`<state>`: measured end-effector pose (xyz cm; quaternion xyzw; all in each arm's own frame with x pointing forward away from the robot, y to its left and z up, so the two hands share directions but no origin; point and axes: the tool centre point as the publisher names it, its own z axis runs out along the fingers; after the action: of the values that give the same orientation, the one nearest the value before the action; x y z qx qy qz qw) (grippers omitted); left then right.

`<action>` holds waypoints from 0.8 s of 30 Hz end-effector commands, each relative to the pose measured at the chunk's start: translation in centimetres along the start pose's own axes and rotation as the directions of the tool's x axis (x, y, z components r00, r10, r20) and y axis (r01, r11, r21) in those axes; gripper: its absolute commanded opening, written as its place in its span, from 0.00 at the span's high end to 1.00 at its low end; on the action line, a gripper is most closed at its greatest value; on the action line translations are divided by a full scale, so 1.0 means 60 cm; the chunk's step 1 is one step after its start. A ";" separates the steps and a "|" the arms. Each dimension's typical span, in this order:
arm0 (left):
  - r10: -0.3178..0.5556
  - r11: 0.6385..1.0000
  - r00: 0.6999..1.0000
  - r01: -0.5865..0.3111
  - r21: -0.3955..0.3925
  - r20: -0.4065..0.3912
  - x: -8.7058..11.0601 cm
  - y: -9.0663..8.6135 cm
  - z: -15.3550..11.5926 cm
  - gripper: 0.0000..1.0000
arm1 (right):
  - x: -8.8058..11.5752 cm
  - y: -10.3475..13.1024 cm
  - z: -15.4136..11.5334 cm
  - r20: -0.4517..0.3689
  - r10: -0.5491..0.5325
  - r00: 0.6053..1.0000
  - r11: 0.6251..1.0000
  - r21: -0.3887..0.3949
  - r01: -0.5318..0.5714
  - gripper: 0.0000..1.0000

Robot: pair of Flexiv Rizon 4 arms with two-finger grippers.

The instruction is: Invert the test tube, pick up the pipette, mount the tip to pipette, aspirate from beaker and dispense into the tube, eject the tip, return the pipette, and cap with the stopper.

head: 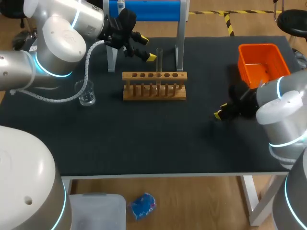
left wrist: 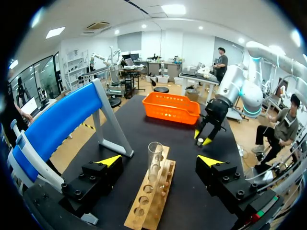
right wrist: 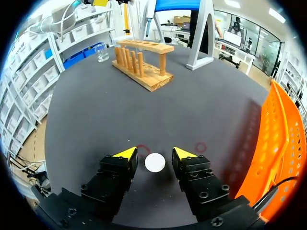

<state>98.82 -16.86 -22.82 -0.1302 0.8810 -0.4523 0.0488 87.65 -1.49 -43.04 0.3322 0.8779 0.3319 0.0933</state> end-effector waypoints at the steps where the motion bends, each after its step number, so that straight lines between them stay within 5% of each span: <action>1: -0.001 1.000 1.000 0.001 -0.006 -0.003 -0.001 -0.001 -0.001 0.00 | -0.001 0.001 -0.001 -0.002 0.000 1.000 1.000 0.006 0.000 0.56; 14: -0.001 1.000 1.000 0.001 -0.006 -0.003 -0.001 -0.001 -0.001 0.00 | 0.001 -0.001 -0.004 0.001 0.001 1.000 1.000 0.005 -0.001 0.62; 24: -0.001 1.000 1.000 0.001 -0.006 -0.003 -0.001 -0.001 -0.001 0.00 | -0.002 -0.001 -0.002 0.002 0.003 1.000 1.000 0.007 -0.003 0.81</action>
<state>98.82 -16.86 -22.82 -0.1303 0.8810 -0.4522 0.0488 87.66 -1.66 -43.00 0.3338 0.8783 0.3294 0.0927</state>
